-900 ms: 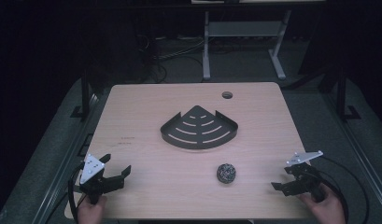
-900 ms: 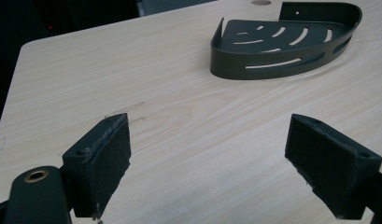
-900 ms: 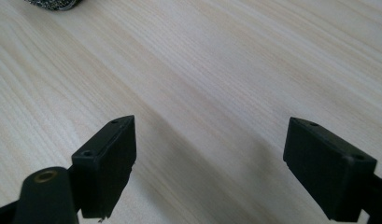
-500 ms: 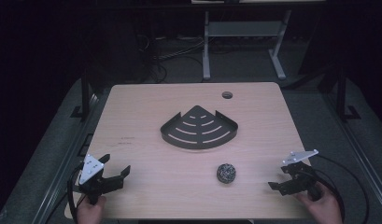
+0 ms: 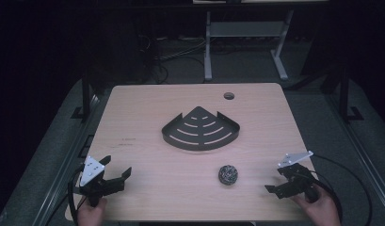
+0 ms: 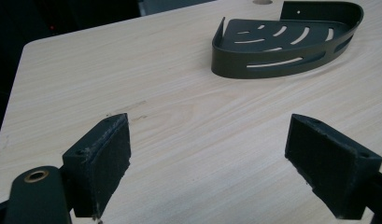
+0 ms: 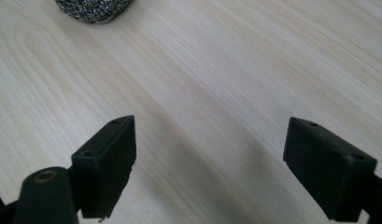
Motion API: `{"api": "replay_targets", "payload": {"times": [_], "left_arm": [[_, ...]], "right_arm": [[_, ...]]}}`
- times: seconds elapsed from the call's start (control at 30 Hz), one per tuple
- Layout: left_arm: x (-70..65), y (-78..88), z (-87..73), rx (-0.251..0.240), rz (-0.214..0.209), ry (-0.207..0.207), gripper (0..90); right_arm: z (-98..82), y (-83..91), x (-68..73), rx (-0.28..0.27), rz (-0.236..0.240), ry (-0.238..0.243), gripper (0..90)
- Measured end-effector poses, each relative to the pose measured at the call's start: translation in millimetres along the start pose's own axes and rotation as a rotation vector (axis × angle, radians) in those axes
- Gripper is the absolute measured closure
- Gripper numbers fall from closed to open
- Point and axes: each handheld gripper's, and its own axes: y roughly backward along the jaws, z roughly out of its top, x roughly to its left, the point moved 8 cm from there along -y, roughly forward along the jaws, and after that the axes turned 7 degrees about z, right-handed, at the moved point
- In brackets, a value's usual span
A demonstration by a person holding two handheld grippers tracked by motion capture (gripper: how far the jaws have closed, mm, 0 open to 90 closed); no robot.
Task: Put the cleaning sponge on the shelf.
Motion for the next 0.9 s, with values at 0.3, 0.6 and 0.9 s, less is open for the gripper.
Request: {"api": "replay_targets", "payload": {"times": [0.3, 0.6, 0.9], "left_arm": [[0.2, 0.2, 0.3, -0.002, 0.002, 0.000, 13.7], [-1.5, -0.1, 0.4, -0.001, -0.001, -0.001, 13.8], [-1.4, -0.4, -0.3, 0.001, -0.002, -0.001, 13.7]], "right_arm": [[3.8, -3.6, 5.0, 0.012, 0.007, 0.013, 16.6], [9.2, -6.9, 11.2, 0.017, 0.020, 0.035, 16.6], [13.1, -12.5, 19.1, 0.034, 0.032, 0.063, 16.6]]}}
